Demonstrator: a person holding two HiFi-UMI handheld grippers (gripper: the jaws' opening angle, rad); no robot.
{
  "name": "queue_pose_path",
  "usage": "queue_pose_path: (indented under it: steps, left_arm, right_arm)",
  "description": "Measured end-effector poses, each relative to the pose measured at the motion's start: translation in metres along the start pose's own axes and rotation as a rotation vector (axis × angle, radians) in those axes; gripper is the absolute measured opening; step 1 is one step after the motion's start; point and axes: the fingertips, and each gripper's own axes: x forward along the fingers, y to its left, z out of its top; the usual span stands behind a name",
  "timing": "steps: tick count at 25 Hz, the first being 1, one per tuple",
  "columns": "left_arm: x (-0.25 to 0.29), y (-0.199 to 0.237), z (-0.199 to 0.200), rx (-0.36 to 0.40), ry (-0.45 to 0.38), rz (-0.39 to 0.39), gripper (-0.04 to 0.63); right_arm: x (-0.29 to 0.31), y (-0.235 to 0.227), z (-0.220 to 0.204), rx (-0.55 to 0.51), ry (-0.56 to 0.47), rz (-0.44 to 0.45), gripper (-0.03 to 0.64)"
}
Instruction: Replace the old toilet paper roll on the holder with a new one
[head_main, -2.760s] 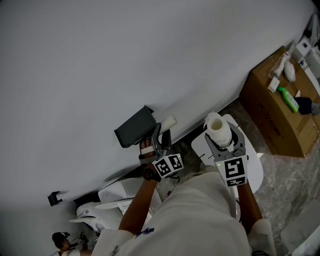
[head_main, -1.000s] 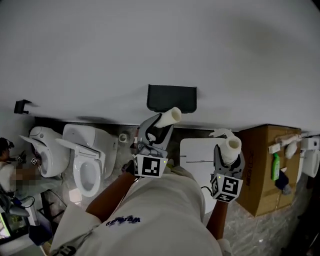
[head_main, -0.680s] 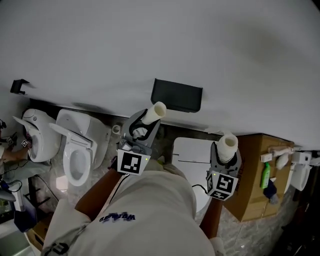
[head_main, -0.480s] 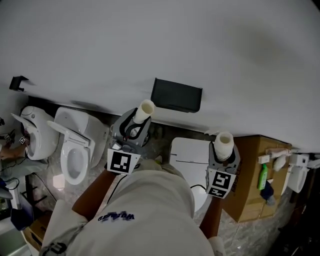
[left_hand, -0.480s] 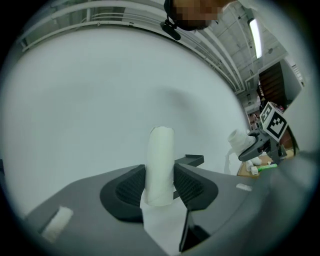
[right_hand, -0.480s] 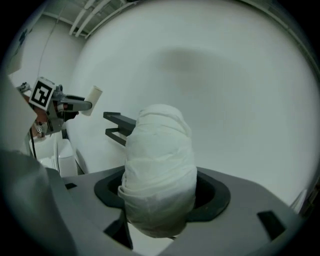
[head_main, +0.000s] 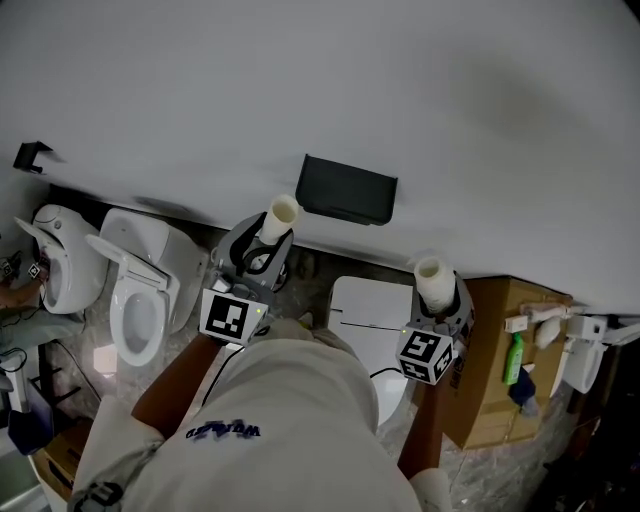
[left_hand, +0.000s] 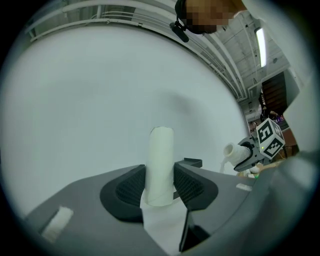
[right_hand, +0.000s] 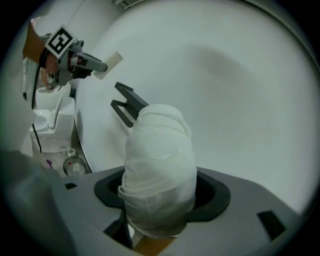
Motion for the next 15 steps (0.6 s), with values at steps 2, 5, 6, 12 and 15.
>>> queue_pose_path:
  steps: [2, 5, 6, 12, 15]
  left_arm:
    - [0.004, -0.003, -0.002, -0.004, -0.002, -0.010, 0.179]
    - [0.004, -0.001, 0.003, -0.040, -0.016, -0.004, 0.179]
    - [0.003, 0.001, 0.004, -0.041, -0.017, -0.002, 0.179]
    - [0.004, 0.000, 0.002, -0.031, -0.010, -0.023, 0.179]
    - [0.001, 0.006, 0.003, -0.030, -0.013, 0.006, 0.179]
  right_arm:
    - [0.000, -0.005, -0.004, -0.110, 0.022, -0.034, 0.304]
    - [0.004, -0.006, 0.000, -0.242, 0.029, -0.068, 0.304]
    - [0.007, -0.003, 0.001, -0.281, 0.029, -0.074, 0.304]
    - [0.024, 0.000, 0.000, -0.509, 0.071, -0.128, 0.305]
    - [0.031, 0.001, 0.005, -0.608, 0.073, -0.151, 0.305]
